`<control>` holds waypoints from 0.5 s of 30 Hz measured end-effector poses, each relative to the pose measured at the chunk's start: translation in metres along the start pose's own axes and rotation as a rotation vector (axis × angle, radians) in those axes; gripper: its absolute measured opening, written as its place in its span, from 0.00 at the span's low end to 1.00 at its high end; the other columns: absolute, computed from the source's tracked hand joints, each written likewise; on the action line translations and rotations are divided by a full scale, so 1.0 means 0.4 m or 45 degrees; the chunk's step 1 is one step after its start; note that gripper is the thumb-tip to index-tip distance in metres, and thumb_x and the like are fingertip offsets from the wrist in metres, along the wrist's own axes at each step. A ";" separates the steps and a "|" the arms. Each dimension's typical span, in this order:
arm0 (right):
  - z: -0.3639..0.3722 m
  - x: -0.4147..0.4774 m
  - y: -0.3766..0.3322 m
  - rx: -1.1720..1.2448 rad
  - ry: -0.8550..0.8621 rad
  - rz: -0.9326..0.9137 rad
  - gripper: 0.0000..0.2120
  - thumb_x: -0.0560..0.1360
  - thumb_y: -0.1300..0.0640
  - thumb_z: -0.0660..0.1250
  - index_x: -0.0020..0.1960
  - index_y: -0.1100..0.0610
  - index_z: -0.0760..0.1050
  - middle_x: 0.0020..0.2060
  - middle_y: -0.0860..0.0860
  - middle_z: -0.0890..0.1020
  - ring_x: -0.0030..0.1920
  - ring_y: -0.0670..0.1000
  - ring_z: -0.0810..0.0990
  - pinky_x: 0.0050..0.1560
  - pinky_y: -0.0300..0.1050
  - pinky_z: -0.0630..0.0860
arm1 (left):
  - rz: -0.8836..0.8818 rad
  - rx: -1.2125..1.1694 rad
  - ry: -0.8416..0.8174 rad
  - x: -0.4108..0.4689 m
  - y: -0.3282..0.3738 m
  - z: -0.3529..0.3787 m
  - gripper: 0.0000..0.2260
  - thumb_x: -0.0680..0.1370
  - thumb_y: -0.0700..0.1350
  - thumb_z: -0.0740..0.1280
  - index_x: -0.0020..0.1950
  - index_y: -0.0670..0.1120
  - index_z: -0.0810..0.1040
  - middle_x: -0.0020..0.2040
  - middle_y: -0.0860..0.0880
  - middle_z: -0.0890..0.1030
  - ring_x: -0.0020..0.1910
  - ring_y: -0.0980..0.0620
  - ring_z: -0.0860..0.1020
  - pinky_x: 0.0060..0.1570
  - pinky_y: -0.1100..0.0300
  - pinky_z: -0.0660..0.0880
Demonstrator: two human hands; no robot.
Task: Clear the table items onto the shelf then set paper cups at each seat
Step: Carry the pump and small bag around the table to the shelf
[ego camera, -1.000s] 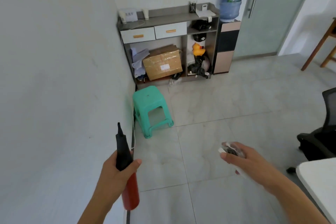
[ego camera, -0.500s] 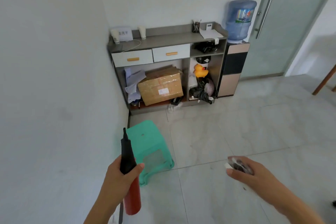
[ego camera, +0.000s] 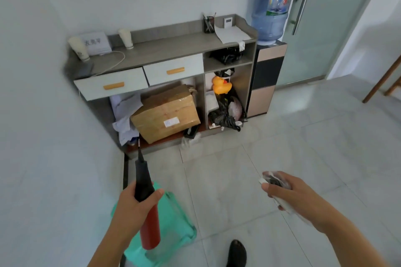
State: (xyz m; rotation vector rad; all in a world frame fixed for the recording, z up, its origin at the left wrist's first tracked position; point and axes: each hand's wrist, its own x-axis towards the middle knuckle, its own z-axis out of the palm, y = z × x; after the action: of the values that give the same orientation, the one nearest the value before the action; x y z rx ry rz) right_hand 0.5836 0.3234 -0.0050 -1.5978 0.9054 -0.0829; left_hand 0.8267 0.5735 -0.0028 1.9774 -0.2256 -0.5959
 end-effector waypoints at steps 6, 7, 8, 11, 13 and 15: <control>-0.099 0.374 -0.203 -0.041 -0.026 -0.063 0.19 0.68 0.40 0.74 0.55 0.46 0.78 0.47 0.46 0.82 0.46 0.45 0.80 0.47 0.43 0.76 | 0.044 -0.050 0.026 0.296 0.199 0.084 0.11 0.69 0.45 0.78 0.47 0.50 0.78 0.45 0.41 0.82 0.46 0.38 0.82 0.52 0.42 0.78; -0.103 0.428 -0.234 -0.066 -0.056 -0.074 0.18 0.69 0.42 0.73 0.56 0.46 0.77 0.47 0.45 0.82 0.44 0.44 0.80 0.45 0.40 0.75 | 0.030 -0.065 0.039 0.333 0.215 0.091 0.11 0.69 0.45 0.77 0.47 0.50 0.78 0.46 0.41 0.82 0.46 0.39 0.82 0.51 0.42 0.78; -0.104 0.482 -0.262 -0.077 -0.080 -0.087 0.18 0.69 0.42 0.73 0.57 0.45 0.77 0.48 0.44 0.82 0.44 0.44 0.80 0.45 0.39 0.75 | 0.008 -0.083 0.055 0.372 0.228 0.096 0.13 0.67 0.46 0.78 0.47 0.51 0.78 0.46 0.41 0.83 0.46 0.39 0.83 0.51 0.42 0.78; -0.101 0.638 -0.332 -0.089 -0.127 -0.082 0.21 0.64 0.39 0.71 0.55 0.43 0.77 0.51 0.46 0.82 0.50 0.46 0.81 0.54 0.48 0.77 | -0.058 -0.098 0.095 0.502 0.250 0.099 0.16 0.63 0.49 0.79 0.48 0.50 0.79 0.46 0.42 0.83 0.45 0.39 0.83 0.53 0.41 0.79; -0.097 0.749 -0.361 -0.097 -0.168 -0.081 0.22 0.63 0.38 0.72 0.55 0.43 0.77 0.51 0.46 0.82 0.50 0.46 0.81 0.55 0.48 0.77 | -0.088 -0.110 0.130 0.611 0.260 0.092 0.15 0.64 0.47 0.79 0.47 0.49 0.79 0.46 0.41 0.84 0.45 0.39 0.83 0.53 0.40 0.78; -0.090 0.871 -0.390 -0.113 -0.172 -0.062 0.24 0.65 0.38 0.74 0.58 0.44 0.77 0.52 0.45 0.81 0.49 0.45 0.80 0.52 0.45 0.76 | -0.078 -0.115 0.172 0.742 0.281 0.083 0.12 0.68 0.43 0.78 0.46 0.48 0.79 0.45 0.39 0.83 0.44 0.38 0.83 0.53 0.41 0.78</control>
State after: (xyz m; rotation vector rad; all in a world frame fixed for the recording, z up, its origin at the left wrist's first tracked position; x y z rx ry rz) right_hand 0.8831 0.0840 -0.0088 -1.6869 0.7747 0.0320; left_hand 1.0763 0.3749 -0.0083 1.9336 -0.0547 -0.5007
